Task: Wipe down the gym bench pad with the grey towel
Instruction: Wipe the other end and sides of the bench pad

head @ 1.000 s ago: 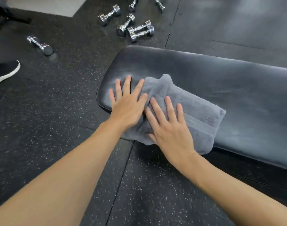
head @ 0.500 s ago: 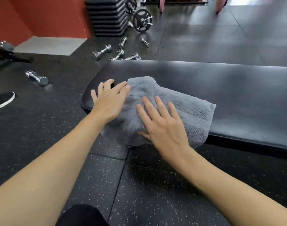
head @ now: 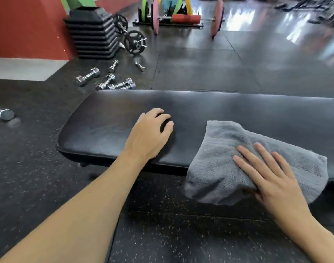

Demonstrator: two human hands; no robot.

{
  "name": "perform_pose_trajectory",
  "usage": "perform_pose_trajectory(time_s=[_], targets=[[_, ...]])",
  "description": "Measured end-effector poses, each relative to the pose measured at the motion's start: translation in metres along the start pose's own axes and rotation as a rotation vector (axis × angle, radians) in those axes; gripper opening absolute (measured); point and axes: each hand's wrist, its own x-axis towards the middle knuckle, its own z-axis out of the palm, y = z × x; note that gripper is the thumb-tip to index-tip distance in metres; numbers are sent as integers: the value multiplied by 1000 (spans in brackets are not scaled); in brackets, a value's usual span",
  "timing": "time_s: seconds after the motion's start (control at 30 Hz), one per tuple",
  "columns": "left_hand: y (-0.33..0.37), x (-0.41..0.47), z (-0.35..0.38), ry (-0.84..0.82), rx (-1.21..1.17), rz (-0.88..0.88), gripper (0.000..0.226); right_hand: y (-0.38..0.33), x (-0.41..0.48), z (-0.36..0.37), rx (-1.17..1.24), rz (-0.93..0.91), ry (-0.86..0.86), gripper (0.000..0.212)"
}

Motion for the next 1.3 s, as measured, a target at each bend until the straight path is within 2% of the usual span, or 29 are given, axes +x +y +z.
perform_pose_trajectory(time_s=[0.07, 0.13, 0.23, 0.43, 0.53, 0.63, 0.7, 0.83, 0.93, 1.07, 1.13, 1.27, 1.3], targets=[[0, 1, 0, 37, -4, -1, 39, -1, -12, -1, 102, 152, 57, 88], [2, 1, 1, 60, -4, -6, 36, -15, -19, 2, 303, 349, 110, 93], [2, 1, 1, 74, 10, -7, 34, -54, -12, 5, 627, 585, 236, 78], [2, 2, 3, 62, 55, 8, 36, -110, 25, 9, 811, 914, 564, 65], [4, 1, 3, 76, 75, 17, 33, -147, 41, 10, 876, 866, 584, 54], [5, 1, 3, 77, 91, 15, 33, -174, 50, 18, 804, 732, 533, 48], [4, 1, 4, 70, 110, 13, 33, -175, 52, 23, 774, 737, 530, 43], [7, -1, 3, 51, 117, 20, 34, -168, 54, 31, 775, 818, 617, 34], [14, -5, 1, 44, 136, 47, 32, -145, 57, 34, 796, 979, 821, 29], [47, -11, 17, -30, 36, 186, 32, -71, 50, 39, 779, 1234, 1082, 24], [77, -9, 38, -134, -27, 262, 36, -35, 38, 41, 764, 1301, 1124, 29], [142, 6, 72, -324, -74, 364, 39, 22, 6, 33, 733, 1281, 1132, 56], [157, 9, 79, -353, -51, 381, 40, 38, -1, 31, 737, 1297, 1133, 56]])
